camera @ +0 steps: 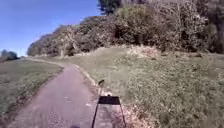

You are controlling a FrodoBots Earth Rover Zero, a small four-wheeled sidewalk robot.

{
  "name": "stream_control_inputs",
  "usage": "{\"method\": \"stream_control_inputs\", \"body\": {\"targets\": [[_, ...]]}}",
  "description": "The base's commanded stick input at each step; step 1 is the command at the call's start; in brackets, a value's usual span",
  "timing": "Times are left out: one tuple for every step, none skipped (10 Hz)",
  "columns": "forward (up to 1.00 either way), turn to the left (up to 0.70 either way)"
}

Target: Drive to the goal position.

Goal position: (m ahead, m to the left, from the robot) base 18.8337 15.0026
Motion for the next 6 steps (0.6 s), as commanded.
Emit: {"method": "stream_control_inputs", "body": {"targets": [[0.70,0.35],[0.70,0.35],[0.70,0.35],[0.70,0.35],[0.70,0.35],[0.70,0.35]]}}
